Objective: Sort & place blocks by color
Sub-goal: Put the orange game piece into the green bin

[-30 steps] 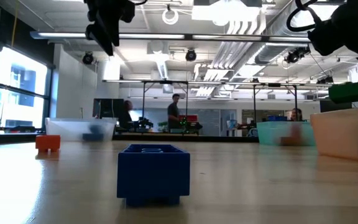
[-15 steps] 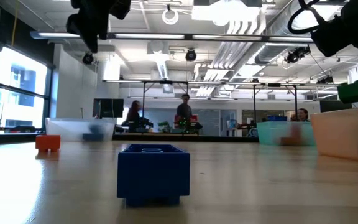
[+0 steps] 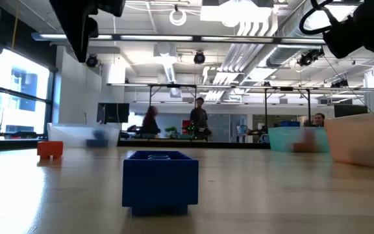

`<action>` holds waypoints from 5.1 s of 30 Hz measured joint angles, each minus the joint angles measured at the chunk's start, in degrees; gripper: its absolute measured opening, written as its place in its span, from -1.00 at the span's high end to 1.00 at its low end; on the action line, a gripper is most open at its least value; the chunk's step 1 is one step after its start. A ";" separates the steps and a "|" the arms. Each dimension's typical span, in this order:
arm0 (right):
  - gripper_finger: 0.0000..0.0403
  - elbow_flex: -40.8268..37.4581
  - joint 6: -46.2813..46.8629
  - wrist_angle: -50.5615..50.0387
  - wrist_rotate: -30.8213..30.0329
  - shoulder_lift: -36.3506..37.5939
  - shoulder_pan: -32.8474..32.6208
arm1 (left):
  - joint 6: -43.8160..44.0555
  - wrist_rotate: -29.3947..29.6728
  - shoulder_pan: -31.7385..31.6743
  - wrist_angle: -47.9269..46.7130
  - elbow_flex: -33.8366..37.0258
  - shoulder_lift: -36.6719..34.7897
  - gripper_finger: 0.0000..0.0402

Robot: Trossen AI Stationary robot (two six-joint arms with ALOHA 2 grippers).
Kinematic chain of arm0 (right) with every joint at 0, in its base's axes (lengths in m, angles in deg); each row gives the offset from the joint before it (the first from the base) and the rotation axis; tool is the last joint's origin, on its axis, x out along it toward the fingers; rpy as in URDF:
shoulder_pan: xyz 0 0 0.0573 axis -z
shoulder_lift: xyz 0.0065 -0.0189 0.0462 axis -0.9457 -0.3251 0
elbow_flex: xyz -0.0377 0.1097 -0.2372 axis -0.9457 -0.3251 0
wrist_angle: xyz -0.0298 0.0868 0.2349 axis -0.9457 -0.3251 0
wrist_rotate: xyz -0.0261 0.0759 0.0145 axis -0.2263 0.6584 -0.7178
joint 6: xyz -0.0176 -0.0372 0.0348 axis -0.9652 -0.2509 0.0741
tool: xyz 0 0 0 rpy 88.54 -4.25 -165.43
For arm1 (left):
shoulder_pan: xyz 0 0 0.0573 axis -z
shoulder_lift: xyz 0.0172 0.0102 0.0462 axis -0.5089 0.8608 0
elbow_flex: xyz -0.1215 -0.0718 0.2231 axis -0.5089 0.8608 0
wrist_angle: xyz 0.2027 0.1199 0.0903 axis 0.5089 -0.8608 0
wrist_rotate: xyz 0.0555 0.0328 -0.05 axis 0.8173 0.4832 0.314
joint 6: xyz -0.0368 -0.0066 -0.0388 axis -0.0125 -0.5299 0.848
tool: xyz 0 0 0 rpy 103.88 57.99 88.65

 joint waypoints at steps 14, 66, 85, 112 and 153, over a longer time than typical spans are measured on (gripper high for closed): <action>-0.07 0.02 -1.57 0.04 -3.27 0.00 0.02 | -38.84 5.56 3.67 -3.01 0.00 0.00 -0.21; -0.07 8.22 -11.13 4.31 -12.58 0.11 12.37 | -67.59 2.19 1.96 19.49 21.81 10.73 -0.21; -0.07 8.20 -12.20 4.35 -12.60 0.11 13.55 | -62.53 2.25 1.92 28.64 28.28 10.73 -0.03; -0.07 8.20 -24.05 24.94 -10.23 0.11 13.55 | -32.69 1.46 1.73 31.39 10.87 10.80 0.49; -0.07 8.17 -72.68 70.99 8.69 0.00 23.03 | -4.13 -58.20 -13.36 53.30 -1.81 10.75 0.46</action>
